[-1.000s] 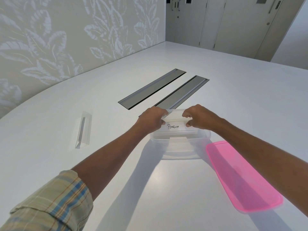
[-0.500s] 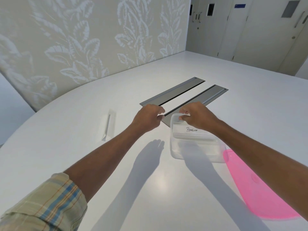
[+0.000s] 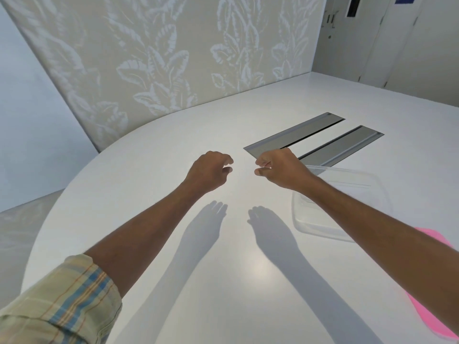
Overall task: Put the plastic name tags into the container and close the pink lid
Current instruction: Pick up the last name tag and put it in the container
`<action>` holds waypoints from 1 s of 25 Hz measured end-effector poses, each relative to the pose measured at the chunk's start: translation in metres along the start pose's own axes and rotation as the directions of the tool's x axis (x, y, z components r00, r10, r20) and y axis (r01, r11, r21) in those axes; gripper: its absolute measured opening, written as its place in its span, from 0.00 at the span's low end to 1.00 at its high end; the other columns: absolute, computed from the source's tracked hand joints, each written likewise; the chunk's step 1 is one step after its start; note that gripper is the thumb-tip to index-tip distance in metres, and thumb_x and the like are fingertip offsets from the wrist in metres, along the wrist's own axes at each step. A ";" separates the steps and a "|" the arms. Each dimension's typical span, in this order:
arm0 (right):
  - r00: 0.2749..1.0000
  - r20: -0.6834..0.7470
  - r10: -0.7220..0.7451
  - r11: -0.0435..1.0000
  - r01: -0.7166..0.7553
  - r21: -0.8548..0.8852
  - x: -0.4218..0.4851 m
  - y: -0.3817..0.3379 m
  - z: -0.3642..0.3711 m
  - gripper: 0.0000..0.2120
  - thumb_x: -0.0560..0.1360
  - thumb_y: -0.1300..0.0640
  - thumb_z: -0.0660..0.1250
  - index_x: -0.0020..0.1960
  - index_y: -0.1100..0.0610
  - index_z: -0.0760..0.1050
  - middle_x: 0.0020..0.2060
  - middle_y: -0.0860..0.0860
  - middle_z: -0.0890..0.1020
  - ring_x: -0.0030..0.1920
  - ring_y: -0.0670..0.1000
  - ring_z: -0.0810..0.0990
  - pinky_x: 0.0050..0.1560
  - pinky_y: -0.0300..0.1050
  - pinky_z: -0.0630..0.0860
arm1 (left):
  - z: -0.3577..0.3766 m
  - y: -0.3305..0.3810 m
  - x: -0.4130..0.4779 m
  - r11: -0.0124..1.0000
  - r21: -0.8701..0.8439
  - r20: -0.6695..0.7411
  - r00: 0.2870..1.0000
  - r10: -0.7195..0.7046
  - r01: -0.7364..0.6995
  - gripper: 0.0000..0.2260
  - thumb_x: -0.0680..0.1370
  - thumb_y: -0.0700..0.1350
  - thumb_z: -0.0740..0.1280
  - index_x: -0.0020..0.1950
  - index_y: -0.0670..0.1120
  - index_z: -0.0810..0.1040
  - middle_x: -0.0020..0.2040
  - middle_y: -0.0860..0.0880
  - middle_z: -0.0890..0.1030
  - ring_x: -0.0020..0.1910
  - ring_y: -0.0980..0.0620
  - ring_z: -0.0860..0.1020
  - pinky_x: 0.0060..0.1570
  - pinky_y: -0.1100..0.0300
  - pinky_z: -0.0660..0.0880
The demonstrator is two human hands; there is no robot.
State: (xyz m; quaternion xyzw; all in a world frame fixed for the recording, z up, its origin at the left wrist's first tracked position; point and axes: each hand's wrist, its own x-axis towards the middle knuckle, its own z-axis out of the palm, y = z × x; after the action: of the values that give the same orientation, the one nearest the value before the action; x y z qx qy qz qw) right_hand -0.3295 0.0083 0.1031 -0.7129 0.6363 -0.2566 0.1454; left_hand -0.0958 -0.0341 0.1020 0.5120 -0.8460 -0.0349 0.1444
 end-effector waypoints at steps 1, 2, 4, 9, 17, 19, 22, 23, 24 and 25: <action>1.000 0.010 -0.002 1.000 0.002 0.016 0.005 -0.008 0.008 0.14 0.75 0.53 0.78 0.57 0.58 0.85 0.53 0.53 0.87 0.54 0.52 0.85 0.58 0.53 0.82 | -0.002 -0.011 -0.002 1.000 0.017 0.002 1.000 -0.010 0.010 0.14 0.84 0.45 0.66 0.69 0.49 0.82 0.65 0.48 0.84 0.66 0.45 0.80 0.62 0.48 0.78; 1.000 0.020 -0.002 0.999 0.001 0.032 0.009 -0.015 0.016 0.14 0.75 0.53 0.78 0.57 0.59 0.85 0.52 0.53 0.87 0.53 0.52 0.85 0.58 0.53 0.83 | -0.004 -0.022 -0.005 0.999 0.034 0.004 1.000 -0.018 0.018 0.14 0.85 0.45 0.66 0.70 0.49 0.82 0.65 0.48 0.84 0.66 0.45 0.80 0.62 0.48 0.79; 0.999 0.037 -0.001 0.998 -0.001 0.059 0.021 -0.031 0.032 0.13 0.75 0.54 0.78 0.57 0.59 0.85 0.52 0.53 0.86 0.53 0.52 0.85 0.58 0.53 0.83 | -0.008 -0.045 -0.008 0.997 0.066 0.006 0.999 -0.031 0.031 0.14 0.85 0.44 0.66 0.70 0.50 0.81 0.65 0.49 0.84 0.66 0.45 0.80 0.61 0.48 0.79; 0.998 0.051 0.026 0.993 -0.032 0.117 0.051 -0.066 0.073 0.14 0.75 0.52 0.77 0.58 0.57 0.85 0.50 0.51 0.86 0.53 0.50 0.85 0.57 0.50 0.83 | -0.014 -0.099 -0.011 0.995 0.080 -0.001 0.998 -0.059 0.059 0.15 0.84 0.40 0.65 0.69 0.50 0.82 0.64 0.47 0.85 0.65 0.44 0.81 0.60 0.46 0.79; 0.990 0.055 0.131 0.973 -0.139 0.185 0.073 -0.099 0.145 0.12 0.76 0.53 0.76 0.56 0.59 0.84 0.50 0.53 0.87 0.54 0.55 0.85 0.57 0.50 0.82 | 0.006 -0.161 -0.006 0.996 0.040 0.042 0.995 -0.086 0.084 0.17 0.83 0.36 0.65 0.70 0.50 0.81 0.64 0.49 0.85 0.65 0.45 0.81 0.60 0.47 0.79; 0.980 0.053 0.190 0.966 -0.196 0.170 0.075 -0.101 0.163 0.15 0.76 0.50 0.76 0.56 0.60 0.83 0.50 0.54 0.86 0.53 0.57 0.84 0.56 0.53 0.81 | 0.014 -0.171 -0.004 0.996 0.024 0.058 0.995 -0.087 0.086 0.18 0.83 0.36 0.65 0.70 0.50 0.81 0.64 0.49 0.84 0.64 0.46 0.81 0.60 0.47 0.80; 0.958 0.052 0.282 0.949 -0.286 0.130 0.077 -0.100 0.183 0.24 0.74 0.44 0.76 0.59 0.61 0.80 0.54 0.55 0.85 0.56 0.58 0.83 0.56 0.53 0.81 | 0.026 -0.182 -0.001 0.997 0.011 0.074 0.995 -0.074 0.073 0.19 0.82 0.35 0.66 0.70 0.50 0.81 0.64 0.49 0.84 0.65 0.47 0.81 0.59 0.48 0.80; 0.949 0.053 0.310 0.940 -0.314 0.129 0.079 -0.100 0.190 0.25 0.74 0.42 0.76 0.58 0.62 0.79 0.53 0.56 0.84 0.54 0.58 0.84 0.54 0.53 0.81 | 0.030 -0.185 0.001 0.998 0.005 0.081 0.994 -0.070 0.070 0.19 0.82 0.35 0.66 0.70 0.50 0.81 0.64 0.50 0.84 0.65 0.47 0.81 0.60 0.48 0.80; 0.942 0.056 0.331 0.934 -0.336 0.123 0.080 -0.099 0.195 0.26 0.73 0.40 0.76 0.54 0.62 0.79 0.50 0.56 0.84 0.51 0.59 0.84 0.50 0.52 0.82 | 0.033 -0.188 0.003 0.998 -0.001 0.089 0.994 -0.066 0.067 0.19 0.82 0.35 0.66 0.71 0.50 0.81 0.65 0.49 0.84 0.65 0.47 0.80 0.60 0.48 0.79; 0.938 0.058 0.341 0.932 -0.346 0.107 0.081 -0.098 0.200 0.25 0.72 0.39 0.76 0.49 0.61 0.77 0.45 0.55 0.83 0.46 0.59 0.83 0.44 0.50 0.80 | 0.036 -0.191 0.006 0.998 -0.006 0.098 0.993 -0.064 0.065 0.19 0.82 0.36 0.66 0.71 0.50 0.80 0.66 0.49 0.83 0.66 0.46 0.80 0.61 0.48 0.79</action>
State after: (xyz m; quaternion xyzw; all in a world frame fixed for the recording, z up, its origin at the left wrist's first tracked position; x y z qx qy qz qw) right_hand -0.1326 -0.0805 0.0050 -0.5859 0.7323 -0.2498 0.2409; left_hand 0.0556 -0.1329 0.0291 0.5362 -0.8349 -0.0684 0.1038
